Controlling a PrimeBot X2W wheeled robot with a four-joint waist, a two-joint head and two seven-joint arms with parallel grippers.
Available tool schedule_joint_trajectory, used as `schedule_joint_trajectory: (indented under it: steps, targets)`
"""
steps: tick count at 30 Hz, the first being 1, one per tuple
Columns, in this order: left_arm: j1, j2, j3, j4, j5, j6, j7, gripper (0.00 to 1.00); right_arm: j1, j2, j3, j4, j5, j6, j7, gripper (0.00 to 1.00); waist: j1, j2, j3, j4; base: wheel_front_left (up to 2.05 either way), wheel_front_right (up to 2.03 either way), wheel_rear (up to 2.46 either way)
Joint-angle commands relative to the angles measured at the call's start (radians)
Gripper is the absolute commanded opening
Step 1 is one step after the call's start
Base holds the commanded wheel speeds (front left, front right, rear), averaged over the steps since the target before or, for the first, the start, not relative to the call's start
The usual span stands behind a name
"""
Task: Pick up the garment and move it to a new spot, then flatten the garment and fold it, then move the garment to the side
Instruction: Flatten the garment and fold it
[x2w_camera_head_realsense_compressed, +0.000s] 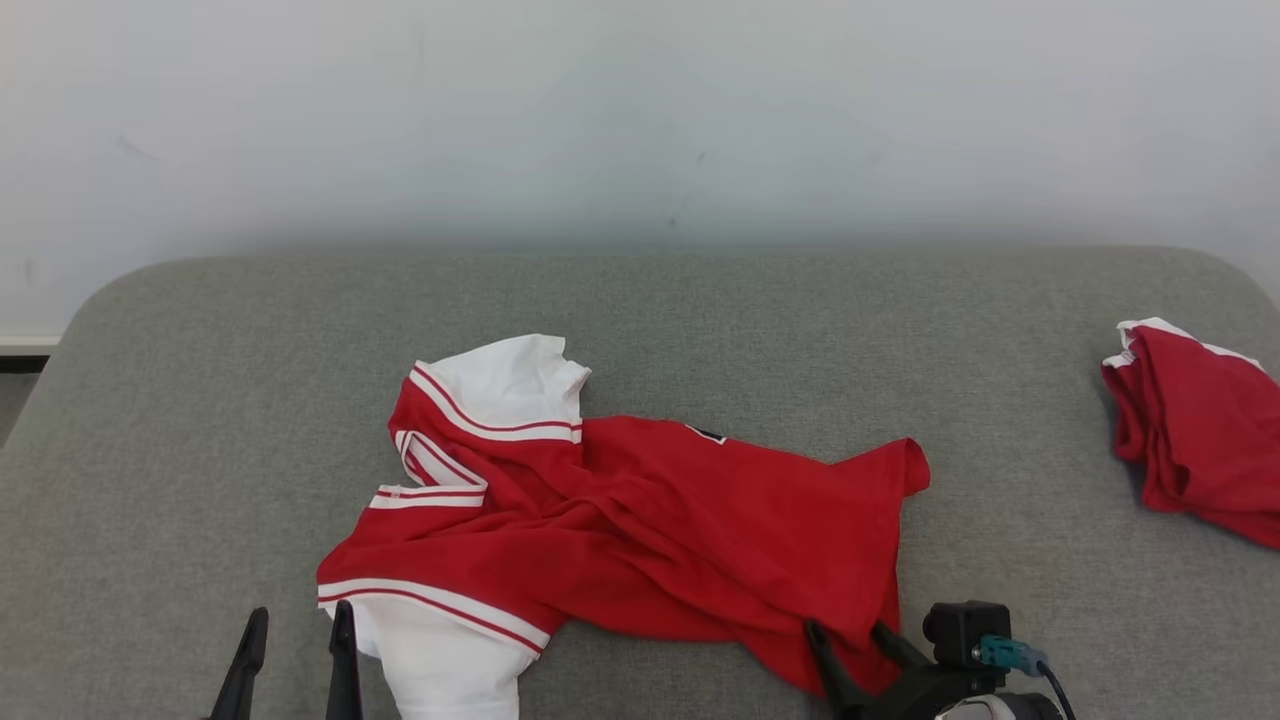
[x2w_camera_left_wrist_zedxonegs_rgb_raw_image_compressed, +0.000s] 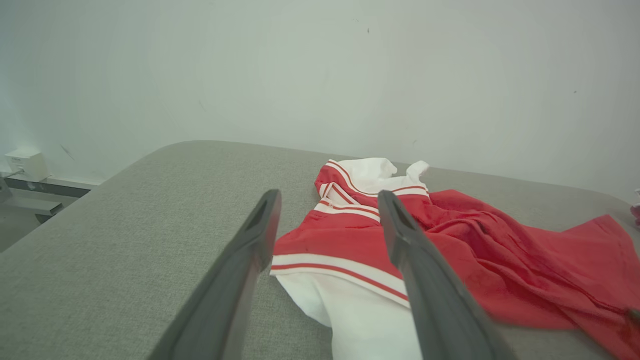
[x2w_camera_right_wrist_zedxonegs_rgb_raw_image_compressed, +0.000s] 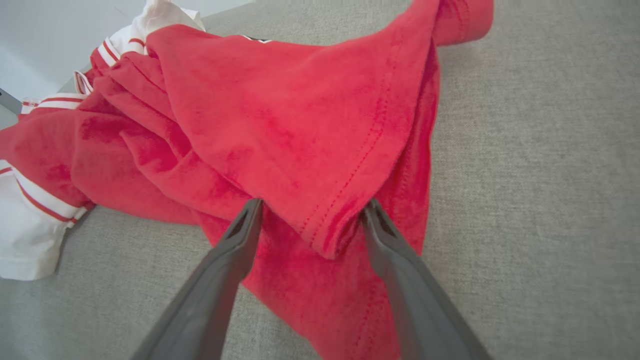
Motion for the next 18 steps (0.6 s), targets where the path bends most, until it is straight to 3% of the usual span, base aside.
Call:
schedule_joint_trajectory:
  steps: [1, 4, 5, 6, 7, 8, 9, 18]
  targets:
    - [-0.005, -0.003, 0.004, -0.005, 0.008, -0.005, 0.000, 1.00, -0.016, -0.001, 0.002, 0.014, 0.008, -0.003, -0.015, 1.00, -0.0001, 0.0000, 0.008, 0.009, 0.00, 0.00, 0.00]
    - [-0.005, -0.005, 0.007, -0.010, 0.012, -0.006, 0.000, 1.00, -0.034, -0.001, 0.010, 0.032, 0.014, -0.003, -0.035, 1.00, -0.0001, 0.0000, 0.013, 0.013, 0.00, 0.00, 0.00]
    - [-0.005, -0.006, 0.007, -0.010, 0.013, -0.006, 0.000, 1.00, -0.040, -0.001, 0.012, 0.039, 0.017, -0.003, -0.040, 0.94, -0.0001, 0.0000, 0.014, 0.015, 0.00, 0.00, 0.00]
    - [-0.006, -0.006, 0.008, -0.010, 0.013, -0.006, 0.000, 1.00, -0.045, -0.001, 0.013, 0.046, 0.019, -0.003, -0.045, 0.58, -0.0001, 0.0000, 0.015, 0.016, 0.00, 0.00, 0.00]
    - [-0.006, -0.007, 0.008, -0.010, 0.014, -0.005, 0.000, 1.00, -0.050, -0.001, 0.015, 0.052, 0.021, -0.003, -0.052, 0.36, -0.0001, 0.0000, 0.016, 0.017, 0.00, 0.00, 0.00]
    - [-0.007, -0.007, 0.009, -0.010, 0.014, -0.005, 0.000, 1.00, -0.057, -0.001, 0.016, 0.055, 0.018, -0.003, -0.063, 0.08, -0.0001, 0.0000, 0.017, 0.017, 0.00, 0.00, 0.00]
    - [-0.008, -0.007, 0.010, -0.011, 0.015, -0.005, 0.000, 1.00, -0.061, -0.001, 0.016, 0.060, 0.013, -0.003, -0.071, 0.00, -0.0001, 0.0000, 0.017, 0.018, 0.00, 0.00, 0.00]
    - [-0.009, -0.009, 0.005, -0.025, 0.006, 0.001, -0.001, 1.00, -0.119, -0.006, -0.041, 0.045, -0.044, -0.003, -0.149, 0.00, -0.0001, 0.0000, 0.020, 0.018, 0.00, 0.00, 0.00]
